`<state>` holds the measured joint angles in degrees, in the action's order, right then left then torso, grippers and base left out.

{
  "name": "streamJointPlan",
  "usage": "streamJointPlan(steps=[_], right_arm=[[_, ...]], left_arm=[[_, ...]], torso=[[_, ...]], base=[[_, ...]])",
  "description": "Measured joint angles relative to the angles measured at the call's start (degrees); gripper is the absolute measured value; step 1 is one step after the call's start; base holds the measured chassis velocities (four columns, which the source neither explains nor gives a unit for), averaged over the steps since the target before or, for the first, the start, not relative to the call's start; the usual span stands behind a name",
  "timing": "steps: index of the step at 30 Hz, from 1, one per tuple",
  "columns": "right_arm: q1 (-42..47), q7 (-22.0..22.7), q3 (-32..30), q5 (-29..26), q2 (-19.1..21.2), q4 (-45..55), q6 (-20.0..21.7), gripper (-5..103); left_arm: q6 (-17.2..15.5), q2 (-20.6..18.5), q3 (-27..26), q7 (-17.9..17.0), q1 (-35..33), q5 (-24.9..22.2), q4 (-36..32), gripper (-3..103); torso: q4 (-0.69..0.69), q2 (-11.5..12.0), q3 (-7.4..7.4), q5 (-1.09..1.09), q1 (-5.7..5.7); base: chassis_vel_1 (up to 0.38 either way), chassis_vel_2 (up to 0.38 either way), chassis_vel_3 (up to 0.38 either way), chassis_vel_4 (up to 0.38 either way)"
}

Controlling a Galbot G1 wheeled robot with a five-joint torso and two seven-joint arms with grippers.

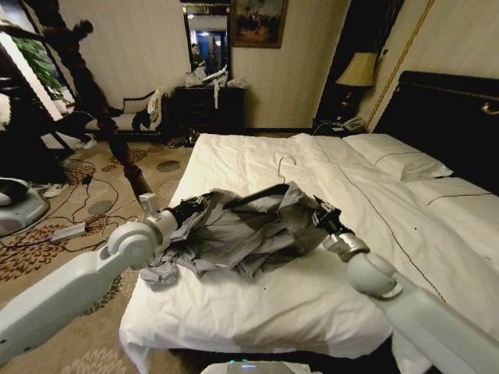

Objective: Pick up the clothes from the bed and hang them on the clothes hanger.

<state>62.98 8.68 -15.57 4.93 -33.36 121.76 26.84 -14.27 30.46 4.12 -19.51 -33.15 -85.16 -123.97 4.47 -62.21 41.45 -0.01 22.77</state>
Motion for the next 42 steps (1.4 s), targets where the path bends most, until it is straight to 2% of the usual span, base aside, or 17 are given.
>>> streamJointPlan(steps=[6,10,13,15,16,19,24,31,34,39,42], right_arm=[[-5.7,0.4,4.8,-4.9,-0.2,-0.5,3.3,18],[-16.8,2.0,12.5,-10.4,-1.6,-2.4,6.1,18],[-21.8,2.8,15.4,-12.9,-2.1,-3.0,7.0,18],[-27.5,3.6,19.2,-15.4,-3.0,-3.9,8.0,18],[-27.5,3.6,19.2,-15.4,-3.0,-3.9,8.0,18],[-32.1,4.4,23.7,-17.8,-5.0,-5.6,8.9,18],[-34.8,4.5,27.8,-17.0,-7.0,-7.2,9.0,18],[-34.7,3.8,28.8,-14.0,-8.0,-8.8,8.4,18],[-36.3,3.7,30.4,-13.5,-10.1,-10.4,8.2,18],[-37.4,4.4,31.5,-13.6,-11.3,-11.2,8.5,18],[-37.4,5.1,31.3,-14.3,-11.4,-12.0,8.9,18]], left_arm=[[-0.6,-0.1,2.9,-1.0,6.1,-2.9,-0.9,0],[-1.1,0.0,8.3,-1.6,15.3,-5.3,-1.0,0],[-1.3,0.3,10.7,-1.6,18.6,-5.5,-0.1,0],[-1.5,1.4,13.9,-1.6,23.4,-5.8,2.2,0],[-1.5,1.4,13.9,-1.6,23.4,-5.8,2.2,0],[-1.7,4.3,18.6,-1.6,30.0,-5.8,5.5,0],[-1.7,8.2,23.1,-0.9,36.9,-5.0,10.5,0],[-1.8,9.3,25.5,0.6,41.5,-5.3,12.6,0],[-1.8,10.9,28.9,1.6,46.0,-5.3,13.6,0],[-1.6,14.0,30.4,1.0,49.3,-5.9,13.2,0],[-1.6,14.4,31.3,0.3,50.4,-7.2,10.0,0]], torso=[[0.00,0.0,0.00,0.00,0.00],[0.00,0.0,0.00,0.02,0.00],[-0.03,0.0,0.00,0.02,0.01],[-0.04,0.0,0.00,-0.03,0.00],[-0.04,0.0,0.00,-0.03,0.00],[-0.01,0.0,0.00,0.01,0.01],[0.00,0.0,0.01,0.00,0.02],[0.00,0.0,0.00,0.01,0.00],[-0.02,0.0,0.00,0.01,0.00],[0.00,0.0,0.00,0.01,0.01],[0.02,0.0,0.00,0.04,0.00]], base=[[0.000,0.000,0.000,0.000],[0.000,0.000,0.000,0.000],[0.000,0.000,0.000,0.000],[0.000,0.000,0.000,0.000],[0.000,0.000,0.000,0.000],[0.000,0.000,0.000,0.000],[0.000,0.000,0.000,0.000],[0.000,0.000,0.000,0.000],[0.000,0.000,0.000,0.000],[0.000,0.000,0.000,0.000],[0.000,0.000,0.000,0.000]])
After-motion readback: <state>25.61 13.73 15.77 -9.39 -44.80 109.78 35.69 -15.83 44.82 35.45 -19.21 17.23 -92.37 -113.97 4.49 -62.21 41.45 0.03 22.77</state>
